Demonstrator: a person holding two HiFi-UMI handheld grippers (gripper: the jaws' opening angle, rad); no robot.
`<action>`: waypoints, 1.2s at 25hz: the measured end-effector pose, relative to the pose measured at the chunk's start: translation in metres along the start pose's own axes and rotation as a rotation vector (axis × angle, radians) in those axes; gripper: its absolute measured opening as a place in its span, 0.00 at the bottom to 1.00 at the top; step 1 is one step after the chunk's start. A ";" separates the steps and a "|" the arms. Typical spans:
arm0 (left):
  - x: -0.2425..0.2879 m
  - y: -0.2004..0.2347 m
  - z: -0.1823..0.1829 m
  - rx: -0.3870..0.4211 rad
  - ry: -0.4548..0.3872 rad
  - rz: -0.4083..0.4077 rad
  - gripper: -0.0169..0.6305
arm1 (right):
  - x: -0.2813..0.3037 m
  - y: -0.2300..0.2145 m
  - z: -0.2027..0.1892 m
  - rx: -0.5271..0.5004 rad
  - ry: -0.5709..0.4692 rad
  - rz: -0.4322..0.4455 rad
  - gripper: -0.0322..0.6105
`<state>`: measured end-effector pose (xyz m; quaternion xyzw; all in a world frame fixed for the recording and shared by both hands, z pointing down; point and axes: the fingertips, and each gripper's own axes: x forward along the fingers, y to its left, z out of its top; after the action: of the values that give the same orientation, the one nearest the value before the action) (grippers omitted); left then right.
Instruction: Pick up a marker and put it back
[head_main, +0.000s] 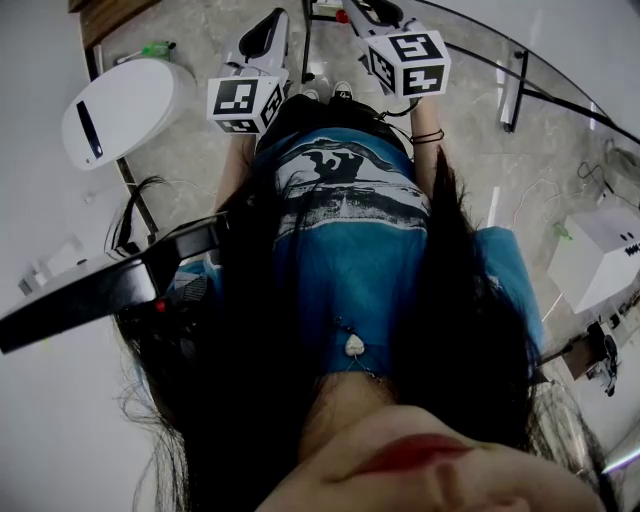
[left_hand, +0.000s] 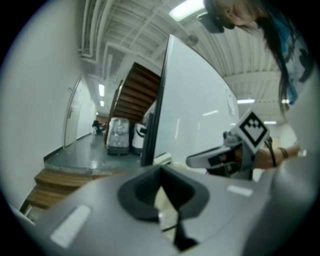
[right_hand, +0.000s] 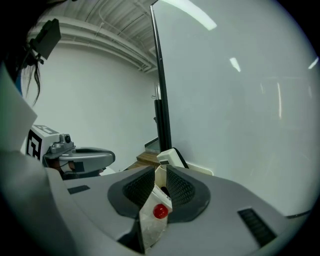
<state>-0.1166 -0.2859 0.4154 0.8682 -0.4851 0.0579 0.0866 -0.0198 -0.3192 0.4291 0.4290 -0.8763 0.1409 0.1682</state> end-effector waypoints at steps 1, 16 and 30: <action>-0.004 -0.001 0.000 0.001 -0.002 -0.006 0.02 | -0.003 0.004 0.000 0.018 -0.011 0.000 0.17; -0.063 -0.057 -0.014 0.013 0.002 -0.114 0.02 | -0.085 0.053 -0.033 0.230 -0.100 -0.041 0.14; -0.130 -0.149 -0.024 0.032 -0.044 -0.088 0.02 | -0.188 0.099 -0.078 0.214 -0.122 0.019 0.09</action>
<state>-0.0581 -0.0963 0.4013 0.8911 -0.4472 0.0428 0.0644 0.0227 -0.0970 0.4116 0.4440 -0.8689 0.2086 0.0664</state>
